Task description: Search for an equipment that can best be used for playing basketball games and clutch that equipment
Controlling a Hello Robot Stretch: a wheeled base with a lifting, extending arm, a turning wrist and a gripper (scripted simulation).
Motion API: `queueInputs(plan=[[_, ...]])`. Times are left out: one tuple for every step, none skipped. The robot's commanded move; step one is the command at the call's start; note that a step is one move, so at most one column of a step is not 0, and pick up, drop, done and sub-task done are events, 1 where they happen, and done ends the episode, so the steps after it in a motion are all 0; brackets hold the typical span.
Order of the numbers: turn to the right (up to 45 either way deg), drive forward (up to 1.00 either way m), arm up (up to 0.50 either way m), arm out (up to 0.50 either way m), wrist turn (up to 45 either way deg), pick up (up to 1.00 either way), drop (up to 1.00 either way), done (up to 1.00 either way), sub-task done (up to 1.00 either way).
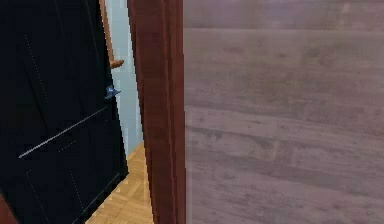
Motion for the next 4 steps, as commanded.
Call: queueInputs(plan=[[0.0, 0.00, 0.00, 0.00, 18.0, 0.00, 0.00, 0.00, 0.00], [0.0, 0.00, -0.30, 0.00, 0.0, 0.00, 0.00, 0.00, 0.00], [0.0, 0.00, 0.00, 0.00, 0.0, 1.00, 0.00, 0.00, 0.00], [0.0, 0.00, 0.10, 0.00, 0.0, 0.00, 0.00, 0.00, 0.00]])
